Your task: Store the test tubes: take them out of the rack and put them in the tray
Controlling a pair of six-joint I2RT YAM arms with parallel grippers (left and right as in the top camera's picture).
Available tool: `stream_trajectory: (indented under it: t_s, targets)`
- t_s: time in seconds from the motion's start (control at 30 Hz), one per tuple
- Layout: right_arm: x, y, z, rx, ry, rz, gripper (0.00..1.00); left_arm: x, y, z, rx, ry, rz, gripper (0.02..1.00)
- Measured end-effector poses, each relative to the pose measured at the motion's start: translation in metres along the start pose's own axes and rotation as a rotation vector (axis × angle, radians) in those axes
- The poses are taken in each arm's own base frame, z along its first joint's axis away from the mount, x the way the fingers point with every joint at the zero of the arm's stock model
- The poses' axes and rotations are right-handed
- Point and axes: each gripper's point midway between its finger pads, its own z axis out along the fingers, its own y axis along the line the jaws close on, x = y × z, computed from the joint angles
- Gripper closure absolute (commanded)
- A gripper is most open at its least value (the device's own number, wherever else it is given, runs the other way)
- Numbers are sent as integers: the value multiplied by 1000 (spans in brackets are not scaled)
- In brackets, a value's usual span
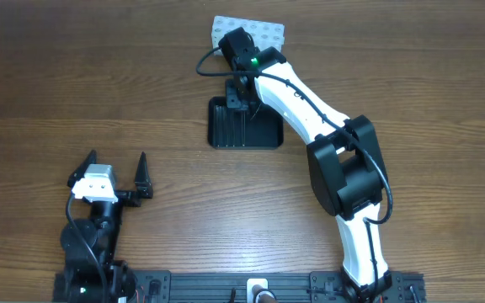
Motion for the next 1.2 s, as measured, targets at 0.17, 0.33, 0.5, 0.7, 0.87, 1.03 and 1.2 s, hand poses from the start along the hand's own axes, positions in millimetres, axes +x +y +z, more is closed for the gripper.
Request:
stream_trajectory:
  t_s: [0.17, 0.33, 0.5, 0.7, 0.87, 1.03, 1.2]
  targets:
    - [7, 1, -16, 2, 8, -49, 557, 0, 0, 0, 0, 0, 0, 18]
    - [-13, 10, -101, -32, -180, -134, 472, 0, 0, 0, 0, 0, 0, 18]
    - [-39, -3, -220, -76, -511, -193, 465, 0, 0, 0, 0, 0, 0, 18]
    - [-17, -76, -260, -17, -712, -157, 327, 0, 0, 0, 0, 0, 0, 18]
    - [33, -140, -267, 66, -806, -131, 178, 0, 0, 0, 0, 0, 0, 18]
    - [77, -166, -276, 118, -966, -141, 9, 0, 0, 0, 0, 0, 0, 18]
    - [105, -169, -257, 127, -1072, -177, 9, 0, 0, 0, 0, 0, 0, 18]
